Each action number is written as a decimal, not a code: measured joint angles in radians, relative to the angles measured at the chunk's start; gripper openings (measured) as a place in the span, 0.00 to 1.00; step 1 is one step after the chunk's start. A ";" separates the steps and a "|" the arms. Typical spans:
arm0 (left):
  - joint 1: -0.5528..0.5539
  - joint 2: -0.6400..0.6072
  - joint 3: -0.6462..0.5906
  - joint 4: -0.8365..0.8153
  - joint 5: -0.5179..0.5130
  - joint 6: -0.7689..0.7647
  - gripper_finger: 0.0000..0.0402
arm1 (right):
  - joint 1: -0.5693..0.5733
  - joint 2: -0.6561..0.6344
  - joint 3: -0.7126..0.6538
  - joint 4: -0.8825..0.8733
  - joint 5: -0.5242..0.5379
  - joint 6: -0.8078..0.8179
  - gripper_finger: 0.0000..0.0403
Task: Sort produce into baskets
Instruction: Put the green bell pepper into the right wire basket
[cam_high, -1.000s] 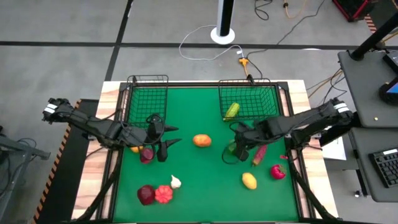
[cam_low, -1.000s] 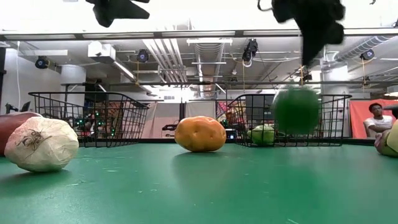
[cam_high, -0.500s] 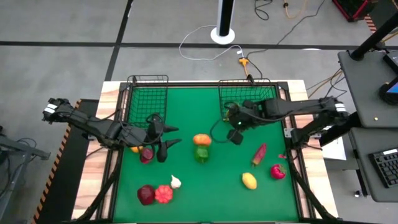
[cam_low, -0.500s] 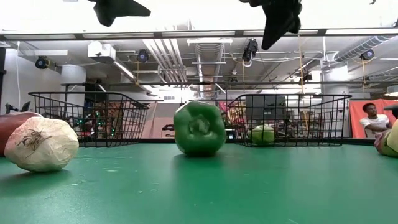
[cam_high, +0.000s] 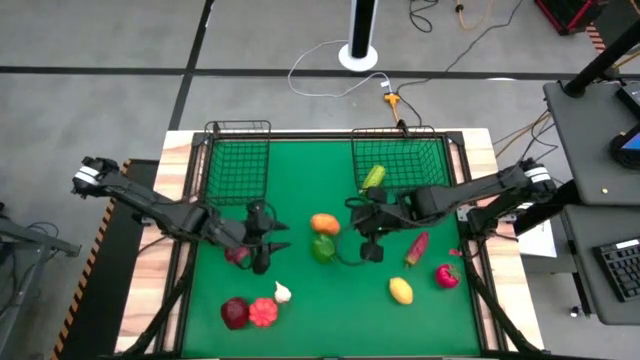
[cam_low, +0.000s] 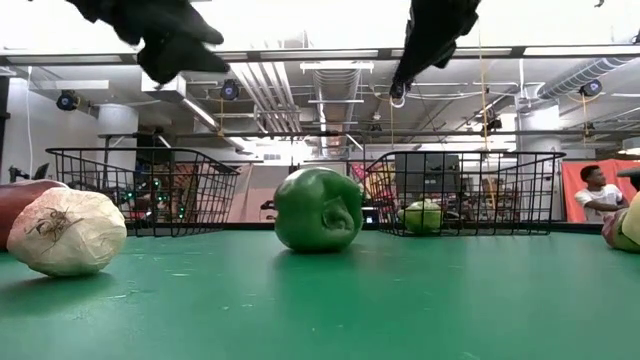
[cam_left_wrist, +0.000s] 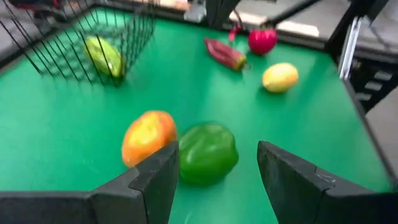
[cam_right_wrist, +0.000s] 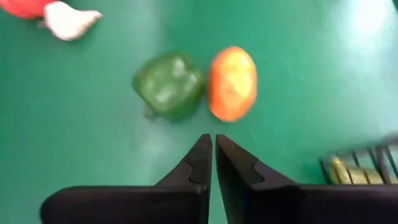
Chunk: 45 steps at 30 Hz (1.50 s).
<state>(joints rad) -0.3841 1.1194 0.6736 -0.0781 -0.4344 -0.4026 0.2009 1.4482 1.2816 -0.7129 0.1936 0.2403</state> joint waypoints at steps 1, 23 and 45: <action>-0.003 0.021 -0.004 0.007 0.000 0.000 0.50 | 0.007 0.005 -0.007 0.020 0.000 -0.010 0.06; -0.009 0.403 0.053 0.215 -0.153 0.141 0.50 | 0.198 0.268 -0.196 0.406 0.096 0.409 0.49; 0.031 0.526 0.051 0.316 -0.158 0.176 0.50 | 0.200 0.393 -0.197 0.600 0.263 0.485 0.50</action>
<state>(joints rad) -0.3531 1.6451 0.7250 0.2379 -0.5926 -0.2268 0.4011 1.8412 1.0851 -0.1130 0.4568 0.7251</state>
